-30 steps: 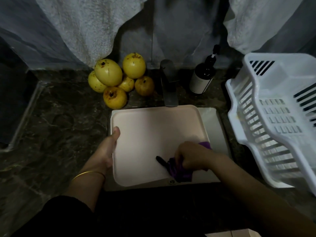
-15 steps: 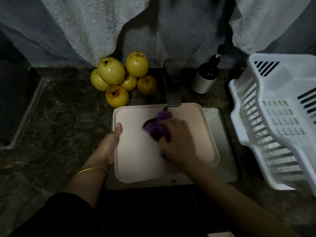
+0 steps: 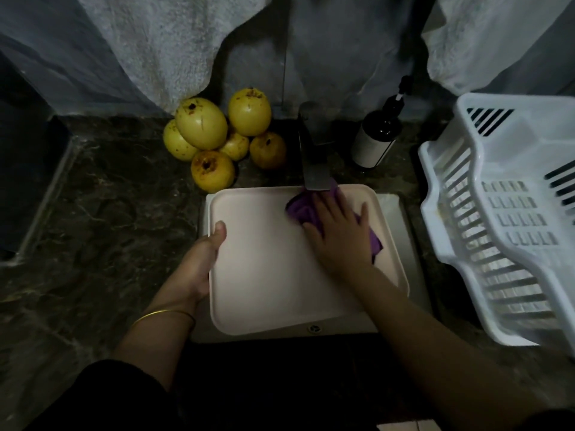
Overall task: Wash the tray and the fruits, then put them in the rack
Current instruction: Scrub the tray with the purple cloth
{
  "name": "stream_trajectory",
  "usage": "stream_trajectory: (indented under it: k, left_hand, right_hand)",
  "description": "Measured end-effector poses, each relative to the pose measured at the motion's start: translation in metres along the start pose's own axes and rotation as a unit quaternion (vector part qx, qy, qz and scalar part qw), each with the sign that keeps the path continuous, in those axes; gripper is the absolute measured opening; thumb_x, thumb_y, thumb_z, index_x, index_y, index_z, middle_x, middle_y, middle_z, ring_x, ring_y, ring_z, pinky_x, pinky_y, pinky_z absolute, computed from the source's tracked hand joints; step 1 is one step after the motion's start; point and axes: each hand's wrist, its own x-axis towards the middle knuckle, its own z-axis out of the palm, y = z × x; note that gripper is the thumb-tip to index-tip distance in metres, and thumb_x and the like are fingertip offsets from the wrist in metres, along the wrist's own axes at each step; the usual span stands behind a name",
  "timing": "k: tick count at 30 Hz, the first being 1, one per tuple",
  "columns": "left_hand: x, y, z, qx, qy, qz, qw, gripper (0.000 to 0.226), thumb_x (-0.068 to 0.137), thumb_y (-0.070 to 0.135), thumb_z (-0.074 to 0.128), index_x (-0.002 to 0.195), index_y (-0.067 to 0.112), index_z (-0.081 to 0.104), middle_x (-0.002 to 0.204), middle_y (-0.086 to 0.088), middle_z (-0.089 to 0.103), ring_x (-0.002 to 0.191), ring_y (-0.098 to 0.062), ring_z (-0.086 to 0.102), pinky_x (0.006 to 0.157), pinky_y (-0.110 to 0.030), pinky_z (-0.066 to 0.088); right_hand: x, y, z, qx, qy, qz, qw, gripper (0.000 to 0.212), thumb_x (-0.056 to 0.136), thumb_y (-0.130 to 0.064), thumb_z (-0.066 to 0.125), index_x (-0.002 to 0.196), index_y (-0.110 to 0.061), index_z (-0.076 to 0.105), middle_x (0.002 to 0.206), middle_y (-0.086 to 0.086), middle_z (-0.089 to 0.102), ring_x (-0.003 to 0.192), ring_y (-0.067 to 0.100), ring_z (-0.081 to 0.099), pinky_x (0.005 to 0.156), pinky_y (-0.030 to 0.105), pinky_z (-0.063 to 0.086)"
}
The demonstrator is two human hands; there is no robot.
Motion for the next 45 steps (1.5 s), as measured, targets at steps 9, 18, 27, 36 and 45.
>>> stream_trajectory:
  k: [9,18,27,36,45]
  left_hand:
    - [-0.001,-0.002,0.000,0.008,0.018,0.008,1.000,0.042,0.098,0.041,0.043,0.115,0.007,0.062,0.111,-0.018,0.067,0.102,-0.035,0.062,0.099,-0.050,0.044]
    - [-0.001,-0.002,0.002,-0.038,0.029,-0.002,0.999,0.037,0.098,0.040,0.044,0.106,0.009,0.063,0.108,-0.018,0.067,0.096,-0.034,0.063,0.093,-0.046,0.047]
    - [0.002,0.001,0.002,-0.058,0.042,-0.028,0.997,0.038,0.096,0.042,0.047,0.110,0.011,0.062,0.112,-0.017,0.067,0.105,-0.035,0.062,0.095,-0.047,0.046]
    - [0.001,-0.008,0.012,-0.043,0.060,-0.048,0.996,0.051,0.095,0.047,0.047,0.125,0.006,0.057,0.116,-0.020,0.065,0.107,-0.036,0.061,0.090,-0.043,0.047]
    - [0.000,-0.004,0.013,-0.054,-0.006,-0.041,0.998,0.051,0.094,0.053,0.042,0.119,0.013,0.062,0.116,-0.018,0.066,0.110,-0.035,0.061,0.100,-0.048,0.044]
  right_hand:
    - [-0.009,0.038,-0.004,-0.044,-0.021,0.143,0.989,0.062,0.098,-0.051,0.031,0.146,-0.012,0.029,0.147,0.008,0.038,0.132,0.028,0.034,0.097,0.040,0.037]
    - [-0.033,0.044,-0.019,-0.016,-0.032,0.160,0.987,0.032,0.095,-0.038,0.045,0.104,-0.009,0.054,0.107,0.010,0.061,0.087,0.027,0.061,0.062,0.029,0.037]
    - [-0.055,-0.003,-0.035,0.078,-0.184,0.168,0.965,0.037,0.090,-0.040,0.048,0.099,-0.007,0.061,0.105,0.013,0.063,0.097,0.032,0.060,0.070,0.029,0.038]
    - [-0.049,-0.056,-0.036,0.401,-0.312,0.076,0.858,0.023,0.091,-0.025,0.054,0.086,-0.006,0.067,0.085,0.015,0.063,0.079,0.023,0.057,0.066,0.027,0.035]
    - [-0.051,-0.048,-0.023,0.178,0.147,-0.080,0.970,0.042,0.080,-0.050,0.049,0.105,-0.022,0.067,0.100,0.000,0.066,0.087,0.020,0.059,0.070,0.028,0.046]
